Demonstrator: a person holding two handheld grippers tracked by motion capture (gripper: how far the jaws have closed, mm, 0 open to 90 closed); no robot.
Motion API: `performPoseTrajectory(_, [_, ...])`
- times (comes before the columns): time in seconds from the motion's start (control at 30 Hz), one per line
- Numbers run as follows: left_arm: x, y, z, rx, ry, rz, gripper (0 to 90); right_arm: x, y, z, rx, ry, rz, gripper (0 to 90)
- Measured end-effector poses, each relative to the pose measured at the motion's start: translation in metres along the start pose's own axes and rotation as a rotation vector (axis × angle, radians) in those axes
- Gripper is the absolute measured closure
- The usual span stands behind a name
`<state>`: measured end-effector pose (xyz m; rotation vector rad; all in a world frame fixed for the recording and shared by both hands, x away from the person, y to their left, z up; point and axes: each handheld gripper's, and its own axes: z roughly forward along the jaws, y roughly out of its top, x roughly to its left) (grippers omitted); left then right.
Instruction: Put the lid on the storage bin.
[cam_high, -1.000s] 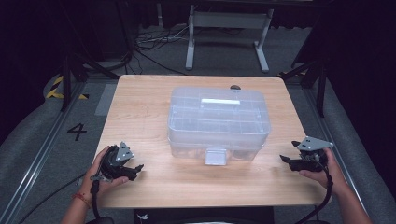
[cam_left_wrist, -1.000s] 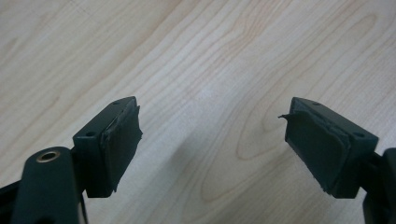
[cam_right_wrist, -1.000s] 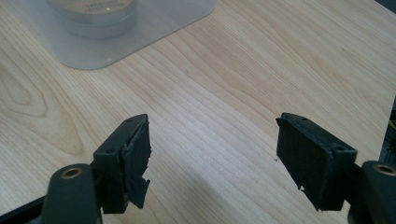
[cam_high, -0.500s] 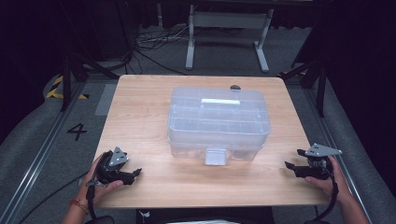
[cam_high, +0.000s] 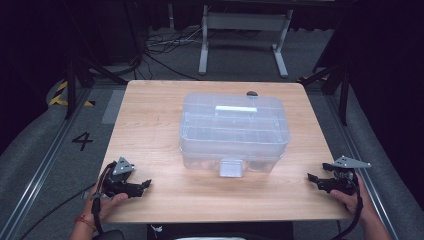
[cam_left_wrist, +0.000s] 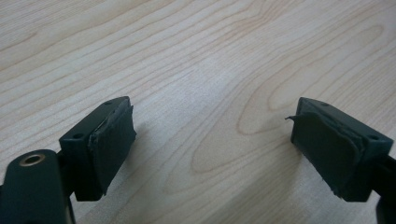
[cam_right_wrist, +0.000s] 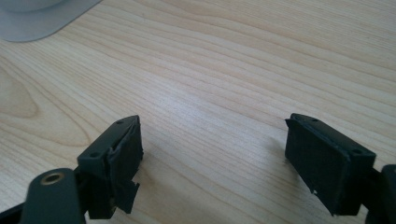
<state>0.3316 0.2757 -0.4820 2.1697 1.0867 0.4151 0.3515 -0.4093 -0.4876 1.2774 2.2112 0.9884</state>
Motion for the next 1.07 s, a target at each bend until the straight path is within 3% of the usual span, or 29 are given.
performPoseTrajectory(1.07, [0.0018,0.0016,0.0015,0.0,0.016,-0.01,14.1,0.0011,0.0003,0.0007,0.002,-0.016,0.018,17.0])
